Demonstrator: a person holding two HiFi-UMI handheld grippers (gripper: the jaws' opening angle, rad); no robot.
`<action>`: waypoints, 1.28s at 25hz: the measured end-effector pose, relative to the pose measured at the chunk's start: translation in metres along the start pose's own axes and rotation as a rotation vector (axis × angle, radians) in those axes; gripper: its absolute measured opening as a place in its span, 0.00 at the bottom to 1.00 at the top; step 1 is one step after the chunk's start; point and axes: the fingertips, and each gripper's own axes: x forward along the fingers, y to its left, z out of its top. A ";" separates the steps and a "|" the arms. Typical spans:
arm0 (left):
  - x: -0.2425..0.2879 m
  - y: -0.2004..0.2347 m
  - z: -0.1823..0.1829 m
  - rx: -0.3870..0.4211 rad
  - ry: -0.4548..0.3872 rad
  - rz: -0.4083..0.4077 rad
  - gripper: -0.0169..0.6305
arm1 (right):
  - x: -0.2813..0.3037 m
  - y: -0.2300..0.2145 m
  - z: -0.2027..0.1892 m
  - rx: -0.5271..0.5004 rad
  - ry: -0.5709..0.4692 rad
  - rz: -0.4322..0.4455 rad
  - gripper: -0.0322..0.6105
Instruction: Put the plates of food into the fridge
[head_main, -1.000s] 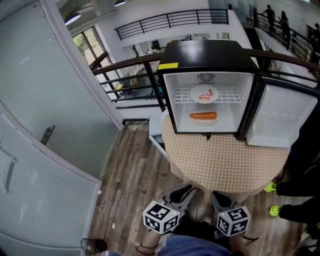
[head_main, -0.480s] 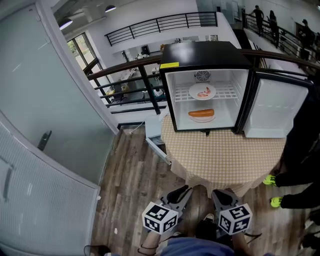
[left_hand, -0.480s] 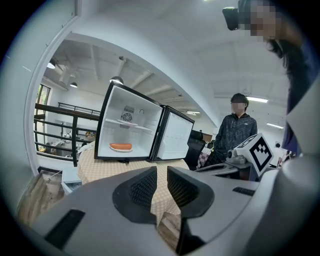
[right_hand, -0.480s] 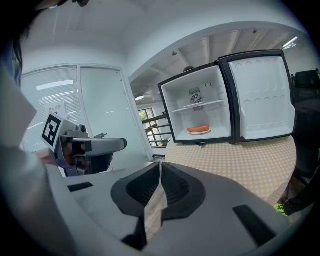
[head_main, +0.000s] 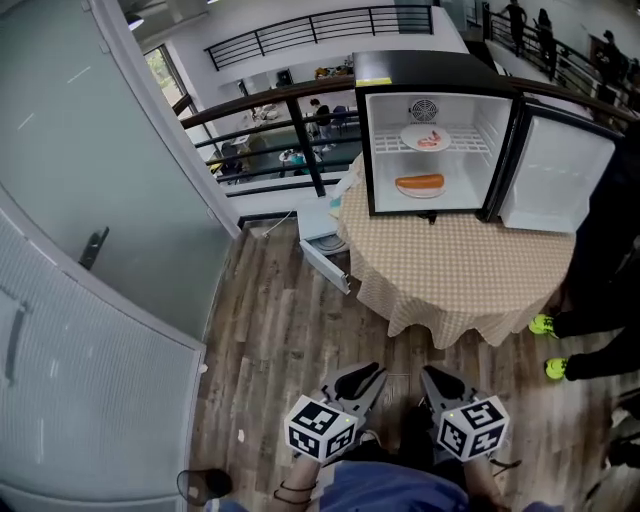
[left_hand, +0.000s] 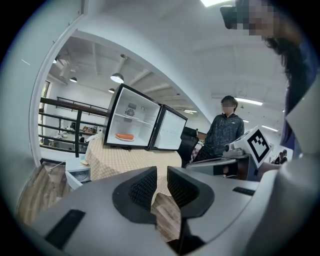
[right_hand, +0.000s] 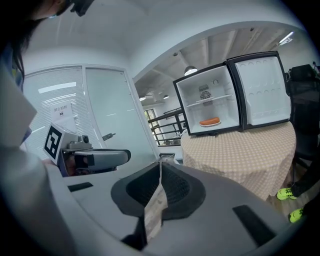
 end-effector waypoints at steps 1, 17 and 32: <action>-0.006 -0.004 -0.006 0.000 0.003 -0.009 0.14 | -0.004 0.005 -0.005 0.006 -0.003 -0.006 0.09; -0.045 -0.050 -0.029 0.051 -0.014 -0.129 0.14 | -0.046 0.046 -0.044 0.046 -0.046 -0.024 0.08; -0.052 -0.056 -0.025 0.101 -0.019 -0.136 0.14 | -0.050 0.049 -0.032 0.038 -0.089 -0.030 0.08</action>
